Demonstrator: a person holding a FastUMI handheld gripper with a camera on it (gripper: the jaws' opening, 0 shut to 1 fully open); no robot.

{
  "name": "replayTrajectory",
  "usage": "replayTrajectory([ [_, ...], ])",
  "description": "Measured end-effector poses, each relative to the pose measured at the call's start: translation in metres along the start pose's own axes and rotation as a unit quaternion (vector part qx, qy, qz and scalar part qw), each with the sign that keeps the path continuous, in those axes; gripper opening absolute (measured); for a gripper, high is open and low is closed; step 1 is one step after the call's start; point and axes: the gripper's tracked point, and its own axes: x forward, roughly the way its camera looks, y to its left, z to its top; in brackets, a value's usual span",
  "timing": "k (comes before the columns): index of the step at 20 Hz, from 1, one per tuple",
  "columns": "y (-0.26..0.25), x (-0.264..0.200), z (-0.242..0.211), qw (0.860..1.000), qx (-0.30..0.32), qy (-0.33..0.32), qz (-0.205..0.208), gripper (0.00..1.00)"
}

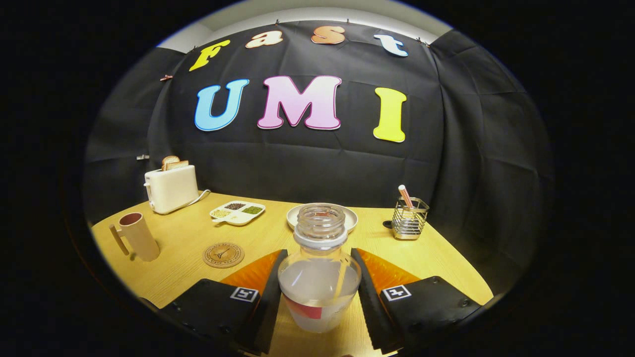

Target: Take the bottle from table, then pour the juice into the cup, finally place the bottle on the coaster

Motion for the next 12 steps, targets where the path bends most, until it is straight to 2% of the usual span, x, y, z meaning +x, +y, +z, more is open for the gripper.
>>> replayTrajectory([
  [5, 0.005, -0.01, 0.05, 0.994, -0.109, -0.027, 0.008, 0.75],
  [9, 0.034, -0.011, 0.097, 0.977, -0.204, -0.054, 0.024, 0.75],
  [12, 0.076, -0.009, 0.13, 0.963, -0.258, -0.074, 0.037, 0.75],
])
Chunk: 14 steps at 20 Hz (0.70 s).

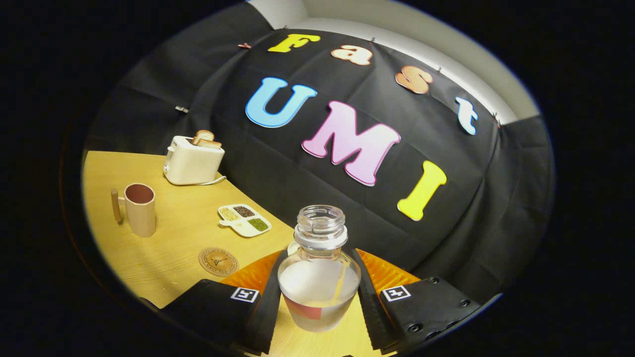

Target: Take the bottle from table, then pour the juice into the cup, finally place the bottle on the coaster

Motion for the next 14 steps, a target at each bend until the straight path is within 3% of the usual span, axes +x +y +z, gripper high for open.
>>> replayTrajectory([
  [7, 0.071, 0.017, 0.079, 0.993, -0.114, -0.032, 0.025, 0.74],
  [14, 0.144, 0.032, 0.102, 0.972, -0.229, -0.041, 0.037, 0.74],
])
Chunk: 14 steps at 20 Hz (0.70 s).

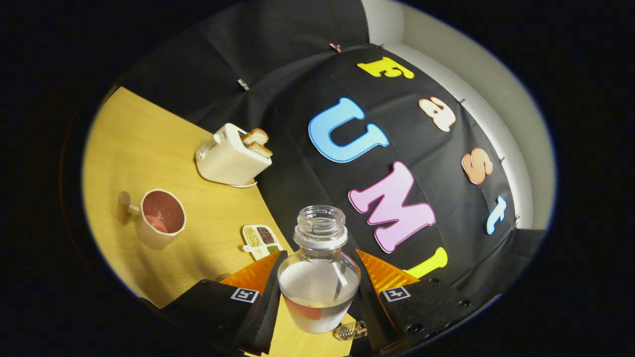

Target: Take the bottle from table, then pour the juice into the cup, finally place the bottle on the coaster

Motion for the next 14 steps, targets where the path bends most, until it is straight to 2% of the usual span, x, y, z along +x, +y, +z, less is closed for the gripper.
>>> replayTrajectory([
  [6, 0.051, 0.021, 0.001, 0.996, -0.085, -0.001, 0.031, 0.74],
  [10, 0.068, 0.034, -0.01, 0.992, -0.113, 0.016, 0.046, 0.74],
  [14, 0.08, 0.043, -0.009, 0.986, -0.156, 0.007, 0.058, 0.74],
])
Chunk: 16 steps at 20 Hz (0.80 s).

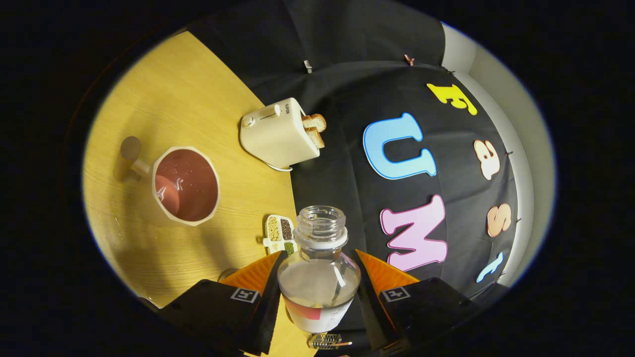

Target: Take the bottle from table, then pour the juice into the cup, finally place the bottle on the coaster

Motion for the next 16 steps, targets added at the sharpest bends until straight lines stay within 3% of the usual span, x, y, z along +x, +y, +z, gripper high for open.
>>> replayTrajectory([
  [8, 0.028, 0.013, 0.004, 0.995, -0.095, -0.004, 0.028, 0.74],
  [12, 0.039, 0.017, 0.013, 0.985, -0.169, -0.027, 0.038, 0.74],
  [16, 0.044, 0.025, 0.008, 0.982, -0.183, -0.022, 0.045, 0.74],
])
